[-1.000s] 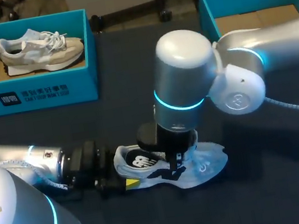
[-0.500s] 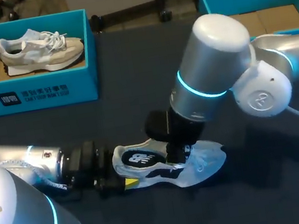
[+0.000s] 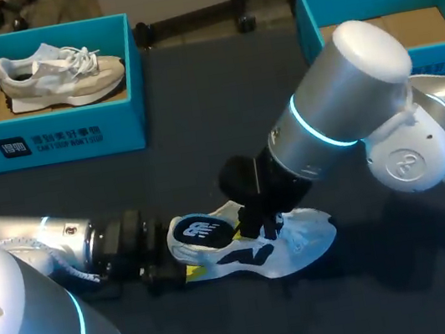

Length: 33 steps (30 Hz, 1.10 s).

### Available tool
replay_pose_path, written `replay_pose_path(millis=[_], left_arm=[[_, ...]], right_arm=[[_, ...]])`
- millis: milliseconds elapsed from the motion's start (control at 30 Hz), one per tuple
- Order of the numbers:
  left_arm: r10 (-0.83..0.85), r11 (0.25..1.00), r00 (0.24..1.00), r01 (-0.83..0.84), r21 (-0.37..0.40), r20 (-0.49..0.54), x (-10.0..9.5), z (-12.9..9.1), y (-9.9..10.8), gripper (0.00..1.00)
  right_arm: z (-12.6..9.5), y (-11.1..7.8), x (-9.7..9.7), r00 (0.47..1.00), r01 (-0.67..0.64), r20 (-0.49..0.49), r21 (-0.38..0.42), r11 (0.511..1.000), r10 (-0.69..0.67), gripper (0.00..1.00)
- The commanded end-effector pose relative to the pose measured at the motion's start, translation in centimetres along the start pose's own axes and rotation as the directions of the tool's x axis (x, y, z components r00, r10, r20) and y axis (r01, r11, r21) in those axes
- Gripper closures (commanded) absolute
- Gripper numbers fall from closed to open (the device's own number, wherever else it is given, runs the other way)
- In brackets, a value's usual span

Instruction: Take the shoe out of the shoebox, open the shoe tongue, remove and reinsert the insole, then place the shoe into the shoebox

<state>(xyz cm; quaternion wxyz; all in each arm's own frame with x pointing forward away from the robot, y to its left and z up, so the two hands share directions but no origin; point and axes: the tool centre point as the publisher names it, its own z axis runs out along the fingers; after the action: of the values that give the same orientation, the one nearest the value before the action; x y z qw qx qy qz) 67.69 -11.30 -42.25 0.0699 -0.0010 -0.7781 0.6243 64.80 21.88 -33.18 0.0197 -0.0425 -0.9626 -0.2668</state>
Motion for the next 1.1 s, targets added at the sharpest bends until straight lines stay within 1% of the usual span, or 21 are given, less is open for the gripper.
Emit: replay_pose_path(millis=[33, 200, 267, 300, 467, 500, 533, 567, 800, 900, 1000, 1100], left_arm=[[0.000, 1.000, 1.000, 0.000, 0.001, 0.002, -0.2, 0.1, 0.1, 1.00], [0.000, 1.000, 1.000, 0.000, 0.001, 0.002, -0.2, 0.1, 0.1, 1.00], [0.000, 1.000, 1.000, 0.000, 0.001, 0.002, -0.2, 0.1, 0.1, 1.00], [0.000, 1.000, 1.000, 0.000, 0.001, 0.002, -0.2, 0.1, 0.1, 1.00], [0.000, 1.000, 1.000, 0.000, 0.001, 0.002, -0.2, 0.1, 0.1, 1.00], [0.000, 1.000, 1.000, 0.000, 0.001, 0.002, -0.2, 0.1, 0.1, 1.00], [0.000, 1.000, 1.000, 0.000, 0.001, 0.002, -0.2, 0.1, 0.1, 1.00], [0.000, 1.000, 1.000, 0.000, 0.001, 0.002, -0.2, 0.1, 0.1, 1.00], [0.000, 1.000, 1.000, 0.000, 0.001, 0.002, -0.2, 0.1, 0.1, 1.00], [0.000, 1.000, 1.000, 0.000, 0.001, 0.002, -0.2, 0.1, 0.1, 1.00], [0.000, 1.000, 1.000, 0.000, 0.001, 0.002, -0.2, 0.1, 0.1, 1.00], [0.000, 1.000, 1.000, 0.000, 0.001, 0.002, -0.2, 0.1, 0.1, 1.00]], right_arm=[[-0.3, 0.5, 0.3, 1.000, 0.010, 0.000, -0.005, 1.000, -0.010, 1.00], [0.1, 1.0, -0.2, 1.000, 0.001, -0.001, 0.033, 0.999, -0.001, 1.00], [0.4, 1.1, -0.6, 1.000, -0.008, -0.002, 0.045, 0.999, 0.008, 0.84], [0.6, 1.0, -0.8, 1.000, -0.012, -0.007, 0.044, 0.999, 0.012, 0.80], [0.8, 0.9, -1.3, 1.000, -0.025, -0.014, 0.053, 0.998, 0.026, 0.68], [0.7, 0.9, -1.3, 1.000, -0.025, -0.013, 0.057, 0.998, 0.026, 0.65], [0.6, 1.0, -1.3, 1.000, -0.026, -0.012, 0.061, 0.998, 0.027, 0.57], [0.4, 1.0, -1.3, 1.000, -0.024, -0.010, 0.066, 0.998, 0.025, 0.55], [-1.0, 1.0, -1.8, 0.999, -0.034, 0.015, 0.107, 0.994, 0.033, 0.53], [-1.5, 1.1, -2.1, 0.999, -0.038, 0.021, 0.113, 0.993, 0.036, 0.50], [-1.4, 1.7, -2.6, 1.000, -0.018, -0.013, 0.107, 0.994, 0.019, 0.51], [-0.5, 2.5, -3.0, 0.997, 0.009, -0.083, 0.114, 0.993, 0.000, 0.52]])
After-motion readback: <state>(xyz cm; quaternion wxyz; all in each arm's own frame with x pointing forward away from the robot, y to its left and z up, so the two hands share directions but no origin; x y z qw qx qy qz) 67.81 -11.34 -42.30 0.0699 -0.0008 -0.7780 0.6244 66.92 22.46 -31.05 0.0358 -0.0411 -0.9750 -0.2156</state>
